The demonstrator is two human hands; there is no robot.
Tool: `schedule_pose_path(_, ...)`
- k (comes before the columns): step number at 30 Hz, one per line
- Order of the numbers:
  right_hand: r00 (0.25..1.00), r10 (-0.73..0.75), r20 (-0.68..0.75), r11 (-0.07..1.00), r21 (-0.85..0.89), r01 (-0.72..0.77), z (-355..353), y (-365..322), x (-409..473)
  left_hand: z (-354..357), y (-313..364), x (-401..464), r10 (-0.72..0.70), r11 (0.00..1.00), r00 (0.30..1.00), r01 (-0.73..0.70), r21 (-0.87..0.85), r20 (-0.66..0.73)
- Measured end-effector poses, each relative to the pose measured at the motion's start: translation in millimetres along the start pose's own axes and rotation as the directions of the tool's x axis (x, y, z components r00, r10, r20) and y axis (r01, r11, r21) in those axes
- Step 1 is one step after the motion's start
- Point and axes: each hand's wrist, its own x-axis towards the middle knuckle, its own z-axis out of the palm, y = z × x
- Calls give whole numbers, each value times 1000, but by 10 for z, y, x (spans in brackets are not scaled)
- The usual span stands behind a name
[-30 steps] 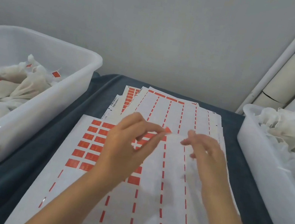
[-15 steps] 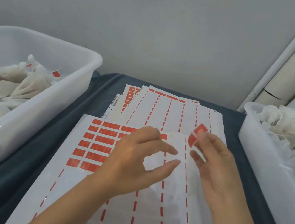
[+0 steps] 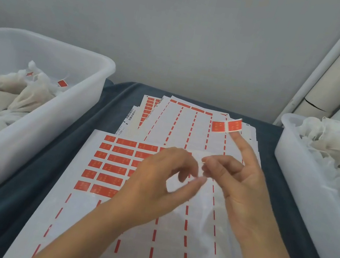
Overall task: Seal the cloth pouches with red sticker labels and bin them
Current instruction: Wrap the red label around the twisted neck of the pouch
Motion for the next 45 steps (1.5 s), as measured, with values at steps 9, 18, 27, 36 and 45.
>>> schedule_pose_path(9,990,-62,-128,986,-160,41,-2,59,24,-95,-57,141,-488,764,847,531,-367,210)
schedule_pose_path(18,996,59,-68,982,-177,-71,-17,-100,-35,-138,-128,146,-562,768,814,579,-272,147)
schedule_pose_path(27,983,123,140,984,-146,-102,25,8,-21,-116,-129,143,-520,800,838,545,-250,166)
schedule_pose_path(36,992,100,73,984,-156,-87,42,48,-14,-109,-118,140,-519,795,840,542,-274,158)
schedule_pose_path(45,994,82,71,979,-195,-66,28,71,-5,-121,-83,142,-537,777,827,562,-283,170)
